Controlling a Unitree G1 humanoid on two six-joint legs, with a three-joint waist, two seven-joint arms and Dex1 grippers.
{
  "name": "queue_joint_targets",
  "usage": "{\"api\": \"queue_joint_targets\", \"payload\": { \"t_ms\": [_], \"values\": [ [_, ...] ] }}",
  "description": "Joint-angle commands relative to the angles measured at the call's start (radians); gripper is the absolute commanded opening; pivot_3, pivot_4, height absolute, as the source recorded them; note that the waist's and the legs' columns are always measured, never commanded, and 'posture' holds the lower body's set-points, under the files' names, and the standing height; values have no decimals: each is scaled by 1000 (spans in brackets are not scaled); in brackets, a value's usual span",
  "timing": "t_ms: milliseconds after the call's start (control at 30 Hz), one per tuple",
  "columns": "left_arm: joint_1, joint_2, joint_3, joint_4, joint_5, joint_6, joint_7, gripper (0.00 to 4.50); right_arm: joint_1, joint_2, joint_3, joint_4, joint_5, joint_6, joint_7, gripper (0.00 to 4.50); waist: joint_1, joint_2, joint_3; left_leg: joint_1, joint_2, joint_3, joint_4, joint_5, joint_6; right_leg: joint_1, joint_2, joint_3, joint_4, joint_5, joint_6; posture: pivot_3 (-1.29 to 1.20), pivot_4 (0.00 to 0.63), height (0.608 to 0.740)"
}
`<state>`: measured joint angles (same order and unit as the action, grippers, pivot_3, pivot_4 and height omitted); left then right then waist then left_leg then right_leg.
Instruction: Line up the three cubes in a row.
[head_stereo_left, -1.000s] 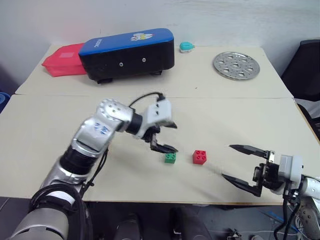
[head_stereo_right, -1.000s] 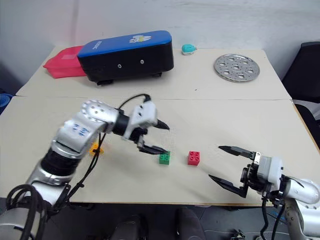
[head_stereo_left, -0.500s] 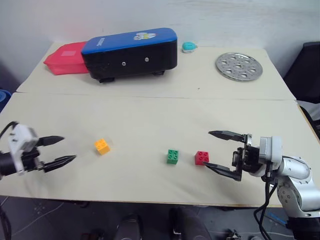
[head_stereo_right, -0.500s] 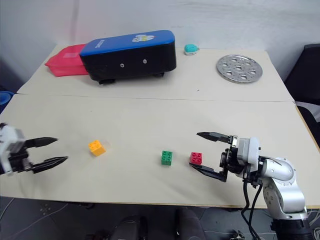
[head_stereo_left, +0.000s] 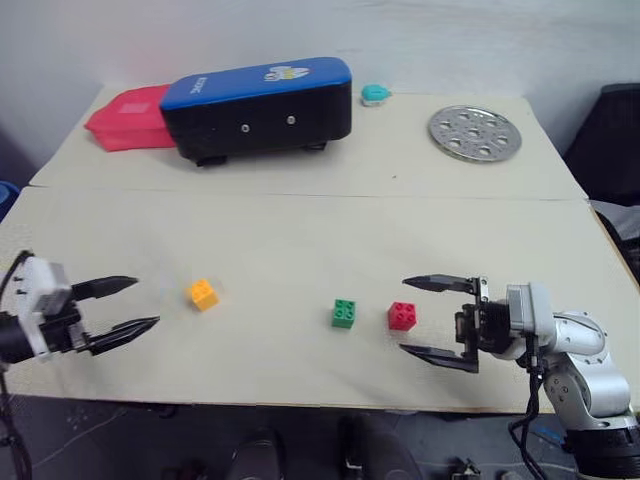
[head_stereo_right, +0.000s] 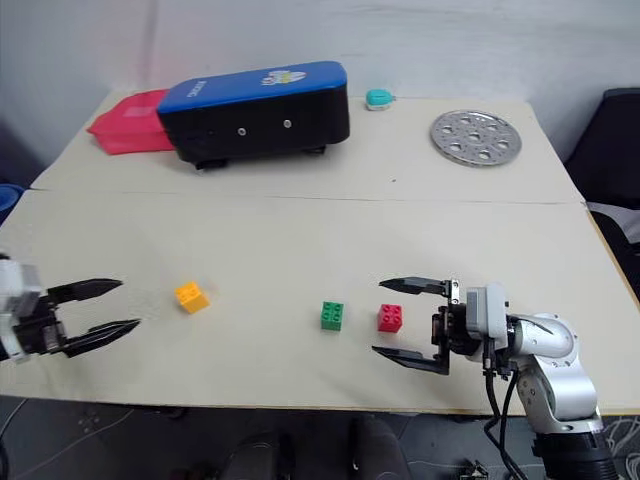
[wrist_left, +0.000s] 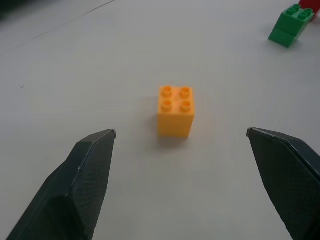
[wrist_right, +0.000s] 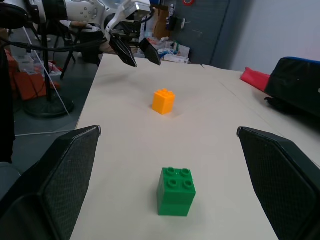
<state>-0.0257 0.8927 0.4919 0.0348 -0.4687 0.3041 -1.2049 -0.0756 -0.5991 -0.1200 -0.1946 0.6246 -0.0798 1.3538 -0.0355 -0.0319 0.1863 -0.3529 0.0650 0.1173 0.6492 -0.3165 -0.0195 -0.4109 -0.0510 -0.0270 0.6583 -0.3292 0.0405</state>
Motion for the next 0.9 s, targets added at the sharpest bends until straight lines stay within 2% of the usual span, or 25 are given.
{"api": "queue_joint_targets", "payload": {
  "t_ms": [33, 167, 267, 533, 667, 767, 900],
  "values": [
    [-91, -32, -128, 121, 85, -87, 24, 4416, 12, 10, -17, 13, 6, -47, 22, 4500, 0, 2, 0, 0, 0, 0, 0, 0, 0, 0, 1, 1, 0, 0, 0, 0, 150, 740],
    [-187, -65, -226, 236, 152, -163, 44, 4416, 21, 9, -30, 36, 2, -76, 37, 4500, 0, 2, 0, 1, 1, 2, 1, 0, 0, -1, 3, 3, 1, 0, 0, 0, 150, 740],
    [-218, -76, -256, 268, 165, -198, 49, 3903, 29, 10, -37, 53, -3, -98, 39, 4500, 3, 1, 0, 0, 1, 2, 2, 0, -1, -1, 4, 3, 1, 0, 1, 0, 150, 740],
    [-251, -83, -271, 290, 137, -233, 17, 1489, 81, 8, -41, 69, -10, -149, 31, 4500, 6, 1, 0, 0, 1, 3, 3, 0, -1, -1, 4, 3, 2, 0, 1, 0, 150, 740],
    [-301, -94, -313, 238, 108, -240, -75, 1484, 90, -6, -52, 82, -14, -158, 30, 4500, 7, 1, 0, 0, 1, 3, 3, 0, -1, -1, 4, 3, 2, 0, 1, 0, 150, 740],
    [-396, -123, -427, 224, 136, -299, -192, 1484, 111, -33, -73, 104, -21, -173, 56, 4500, 17, 1, 0, 0, 1, 2, 4, 0, -1, 0, 4, 3, 2, 1, 1, 0, 150, 740],
    [-529, -187, -570, 301, 210, -380, -291, 1484, 123, -40, -83, 114, -23, -190, 60, 4500, 32, 1, 0, -1, 0, 4, 8, 0, -2, 1, 6, 5, 1, 1, 2, 0, 150, 740]
  ]
}}
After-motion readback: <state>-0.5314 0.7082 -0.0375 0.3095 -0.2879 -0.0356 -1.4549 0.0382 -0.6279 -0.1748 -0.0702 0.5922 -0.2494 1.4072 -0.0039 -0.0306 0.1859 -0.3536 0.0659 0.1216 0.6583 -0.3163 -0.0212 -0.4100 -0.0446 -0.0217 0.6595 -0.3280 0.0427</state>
